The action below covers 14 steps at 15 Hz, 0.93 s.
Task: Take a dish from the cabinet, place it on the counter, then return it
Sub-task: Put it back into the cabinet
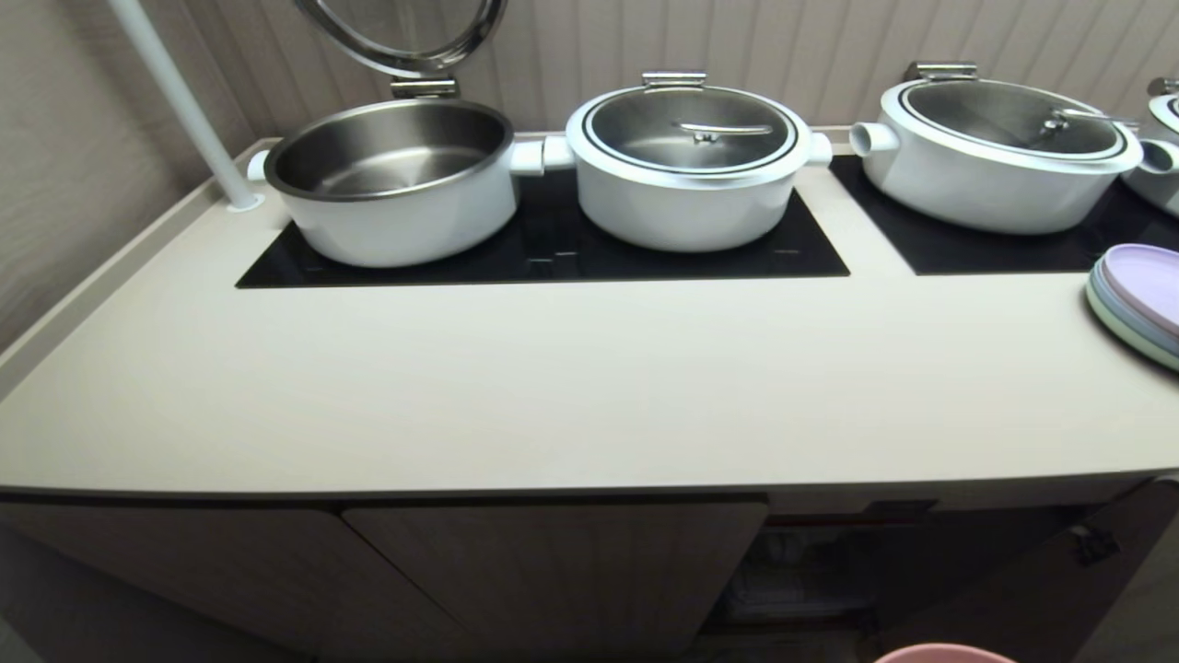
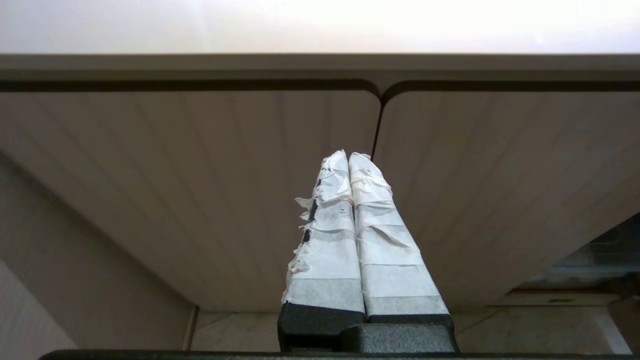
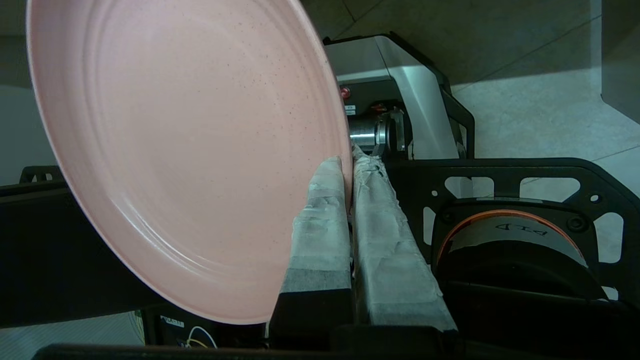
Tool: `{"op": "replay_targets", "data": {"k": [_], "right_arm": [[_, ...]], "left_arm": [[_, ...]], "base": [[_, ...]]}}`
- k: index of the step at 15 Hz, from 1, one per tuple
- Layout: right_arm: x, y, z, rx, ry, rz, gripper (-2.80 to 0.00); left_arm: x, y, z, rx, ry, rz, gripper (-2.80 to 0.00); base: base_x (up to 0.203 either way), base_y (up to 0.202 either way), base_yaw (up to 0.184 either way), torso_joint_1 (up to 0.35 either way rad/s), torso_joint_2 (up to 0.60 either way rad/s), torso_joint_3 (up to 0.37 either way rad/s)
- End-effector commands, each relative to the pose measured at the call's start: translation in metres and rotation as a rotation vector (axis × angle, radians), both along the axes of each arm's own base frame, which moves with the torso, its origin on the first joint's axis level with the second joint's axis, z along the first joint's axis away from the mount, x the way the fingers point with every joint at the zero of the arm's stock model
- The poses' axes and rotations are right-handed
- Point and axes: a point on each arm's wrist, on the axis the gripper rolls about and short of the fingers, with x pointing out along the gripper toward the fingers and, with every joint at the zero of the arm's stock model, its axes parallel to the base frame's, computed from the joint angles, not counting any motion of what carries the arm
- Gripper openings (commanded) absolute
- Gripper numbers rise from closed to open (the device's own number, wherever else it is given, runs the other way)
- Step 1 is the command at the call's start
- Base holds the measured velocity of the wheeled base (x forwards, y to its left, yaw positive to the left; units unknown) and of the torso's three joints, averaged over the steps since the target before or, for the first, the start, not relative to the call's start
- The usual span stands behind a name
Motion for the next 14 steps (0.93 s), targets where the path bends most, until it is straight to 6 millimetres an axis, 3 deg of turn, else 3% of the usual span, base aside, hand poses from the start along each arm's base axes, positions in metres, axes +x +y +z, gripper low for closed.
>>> {"op": "replay_targets", "data": {"k": [1, 7, 14], "right_arm": [[-0.0003, 0.0, -0.001, 0.003, 0.01, -0.001, -2.8], [0.0, 0.0, -0.0014, -0.001, 0.01, 0.001, -2.8], [0.0, 0.0, -0.0015, -0.002, 0.015, -0.001, -2.8]], "left_arm": [[0.0, 0.0, 0.0, 0.001, -0.001, 0.0, -2.8], [0.0, 0.0, 0.0, 0.0, -0.001, 0.0, -2.8], [0.0, 0.0, 0.0, -0.001, -0.001, 0.0, -2.8]], "base": [[0.0, 0.0, 0.0, -0.16, 0.34, 0.181], [0.0, 0.0, 0.0, -0.17, 0.37, 0.194], [0.0, 0.0, 0.0, -0.247, 0.53, 0.292]]}}
